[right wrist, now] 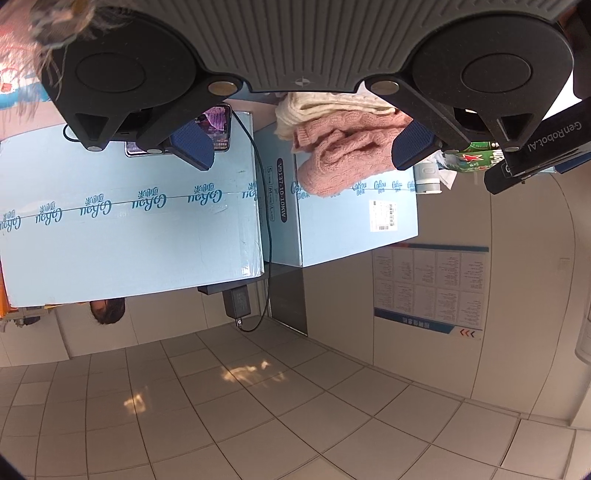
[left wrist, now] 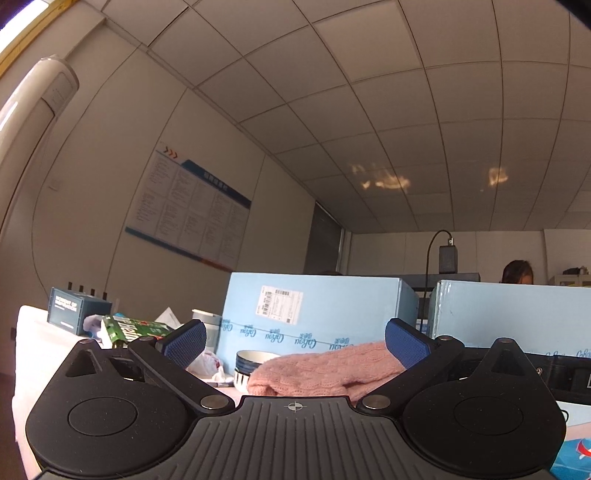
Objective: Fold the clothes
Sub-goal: 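Turn both tools toward the brown leather jacket on the mousepad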
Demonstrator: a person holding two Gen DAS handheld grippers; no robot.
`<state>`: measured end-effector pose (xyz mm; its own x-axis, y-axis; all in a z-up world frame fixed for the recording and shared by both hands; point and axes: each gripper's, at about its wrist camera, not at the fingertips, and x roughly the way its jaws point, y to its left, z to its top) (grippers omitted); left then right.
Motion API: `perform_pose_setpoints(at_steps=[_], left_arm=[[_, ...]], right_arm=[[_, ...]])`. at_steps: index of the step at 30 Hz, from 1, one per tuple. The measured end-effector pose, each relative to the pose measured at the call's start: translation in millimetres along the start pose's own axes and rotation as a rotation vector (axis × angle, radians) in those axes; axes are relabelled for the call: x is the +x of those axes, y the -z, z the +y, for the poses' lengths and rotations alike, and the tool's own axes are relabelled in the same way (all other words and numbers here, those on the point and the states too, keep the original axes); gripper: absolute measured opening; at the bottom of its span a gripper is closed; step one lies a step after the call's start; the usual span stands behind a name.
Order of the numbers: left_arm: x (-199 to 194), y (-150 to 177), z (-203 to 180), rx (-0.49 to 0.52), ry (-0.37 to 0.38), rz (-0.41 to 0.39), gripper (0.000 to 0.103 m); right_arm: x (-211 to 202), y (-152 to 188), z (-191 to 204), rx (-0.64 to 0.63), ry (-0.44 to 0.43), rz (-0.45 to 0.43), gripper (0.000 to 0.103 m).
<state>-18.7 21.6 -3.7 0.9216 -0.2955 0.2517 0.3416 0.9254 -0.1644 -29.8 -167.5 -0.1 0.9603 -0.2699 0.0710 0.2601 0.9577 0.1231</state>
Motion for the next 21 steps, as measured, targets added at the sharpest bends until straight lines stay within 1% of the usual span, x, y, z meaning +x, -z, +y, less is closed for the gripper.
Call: perform_pose_setpoints(at_steps=[2,5,9,11,14,15,18,21], left_arm=[[-8,-2,0,-0.013,0.04,-0.059,0.103],[-20,-8,-5,-0.018,0.138,-0.127,0.103],[-29,-13,-21,-0.012,0.264,-0.102,0.103],[-34,-13,-31,0.007,0.326,-0.089,0.103],[-42,-12,-48,0.031,0.378,-0.094,0.103],[-44,-12,-54,0.039,0.394,-0.089,0.103],[-48,-15,-72,0.061,0.479,-0.067,0.103],[-51,-17,-93,0.085,0.585,-0.05,0.103]], right_arm=[[-7,-5,-4,0.049,0.001,0.003,0.103],[-29,-15,-10,0.092,0.018,-0.012,0.103],[-63,-26,-17,0.104,0.063,-0.038,0.103],[-81,-30,-20,0.1,0.093,-0.056,0.103],[-112,-35,-28,0.09,0.146,-0.094,0.103],[-122,-36,-31,0.09,0.168,-0.106,0.103],[-150,-38,-43,0.089,0.24,-0.141,0.103],[-178,-39,-64,0.11,0.332,-0.167,0.103]])
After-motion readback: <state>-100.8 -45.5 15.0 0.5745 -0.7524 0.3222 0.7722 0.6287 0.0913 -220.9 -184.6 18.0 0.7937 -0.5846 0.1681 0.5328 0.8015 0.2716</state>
